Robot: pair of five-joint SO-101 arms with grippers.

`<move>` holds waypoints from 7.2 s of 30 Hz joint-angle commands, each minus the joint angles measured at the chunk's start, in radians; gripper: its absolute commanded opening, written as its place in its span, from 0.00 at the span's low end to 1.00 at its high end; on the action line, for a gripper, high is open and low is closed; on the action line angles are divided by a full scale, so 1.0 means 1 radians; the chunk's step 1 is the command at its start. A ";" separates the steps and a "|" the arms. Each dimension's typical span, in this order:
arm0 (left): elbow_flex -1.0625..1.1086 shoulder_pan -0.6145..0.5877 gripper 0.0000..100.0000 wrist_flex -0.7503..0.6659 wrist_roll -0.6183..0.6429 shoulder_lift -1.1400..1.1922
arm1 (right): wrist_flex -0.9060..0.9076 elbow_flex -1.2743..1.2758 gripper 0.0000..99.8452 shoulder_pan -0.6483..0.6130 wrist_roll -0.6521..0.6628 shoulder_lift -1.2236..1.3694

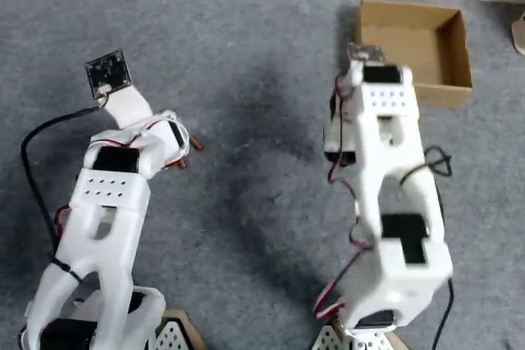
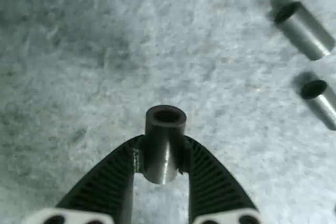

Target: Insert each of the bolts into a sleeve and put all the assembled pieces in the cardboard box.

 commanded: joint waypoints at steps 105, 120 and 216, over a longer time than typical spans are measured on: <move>-1.023 -0.165 0.21 0.499 0.132 1.033 | -0.292 0.977 0.00 -0.377 0.164 -1.600; -1.095 -0.222 0.21 0.423 0.144 1.096 | -0.308 1.000 0.00 -0.377 0.164 -1.603; -0.064 0.389 0.00 -0.143 0.224 -0.341 | -0.901 1.656 0.00 -0.412 0.229 -1.839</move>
